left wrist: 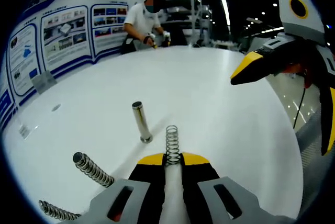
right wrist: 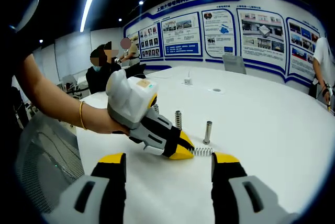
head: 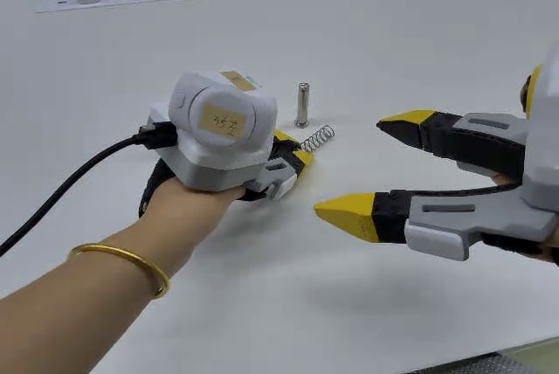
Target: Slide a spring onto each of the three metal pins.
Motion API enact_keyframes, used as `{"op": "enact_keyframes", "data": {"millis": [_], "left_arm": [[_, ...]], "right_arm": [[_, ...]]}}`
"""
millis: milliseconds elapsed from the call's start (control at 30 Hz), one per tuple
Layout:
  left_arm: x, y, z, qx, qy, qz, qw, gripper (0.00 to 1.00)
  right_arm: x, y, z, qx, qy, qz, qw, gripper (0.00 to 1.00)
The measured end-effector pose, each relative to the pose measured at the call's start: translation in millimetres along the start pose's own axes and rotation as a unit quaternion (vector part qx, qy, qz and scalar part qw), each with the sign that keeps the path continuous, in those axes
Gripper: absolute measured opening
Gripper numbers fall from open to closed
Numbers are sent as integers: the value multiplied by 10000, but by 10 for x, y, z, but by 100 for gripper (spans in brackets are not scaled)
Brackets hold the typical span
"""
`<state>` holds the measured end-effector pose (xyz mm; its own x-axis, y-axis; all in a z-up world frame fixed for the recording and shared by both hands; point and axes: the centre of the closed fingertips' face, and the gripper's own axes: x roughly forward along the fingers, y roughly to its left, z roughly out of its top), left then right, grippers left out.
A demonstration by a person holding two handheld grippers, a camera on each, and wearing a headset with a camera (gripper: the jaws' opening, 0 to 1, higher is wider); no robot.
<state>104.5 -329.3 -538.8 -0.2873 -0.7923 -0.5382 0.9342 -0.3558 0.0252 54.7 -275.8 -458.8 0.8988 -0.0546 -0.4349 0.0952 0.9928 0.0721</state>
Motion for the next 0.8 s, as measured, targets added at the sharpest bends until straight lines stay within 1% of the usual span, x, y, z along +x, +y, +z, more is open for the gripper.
{"op": "enact_keyframes", "data": {"millis": [133, 233, 400, 567, 667, 800], "left_arm": [[-24, 3, -7, -2, 29, -25, 10000, 10], [-59, -7, -25, -57, 58, -41, 10000, 10], [-160, -37, -23, -29, 36, -11, 10000, 10], [-301, -23, 13, -95, -103, 27, 9999, 10], [-412, -5, 42, -168, -200, 76, 9996, 10], [-536, 21, 83, -312, -354, 162, 9988, 10]], "right_arm": [[-2, -1, 0, 11, 45, -9, 10000, 68], [-8, 2, 19, 16, 29, -14, 10000, 68], [-19, 3, 53, 58, 20, -32, 10000, 68], [-28, 5, 130, 134, -106, -65, 9998, 68], [-32, 3, 205, 214, -249, -88, 9994, 66], [-32, 14, 279, 293, -372, -87, 9988, 65]]}}
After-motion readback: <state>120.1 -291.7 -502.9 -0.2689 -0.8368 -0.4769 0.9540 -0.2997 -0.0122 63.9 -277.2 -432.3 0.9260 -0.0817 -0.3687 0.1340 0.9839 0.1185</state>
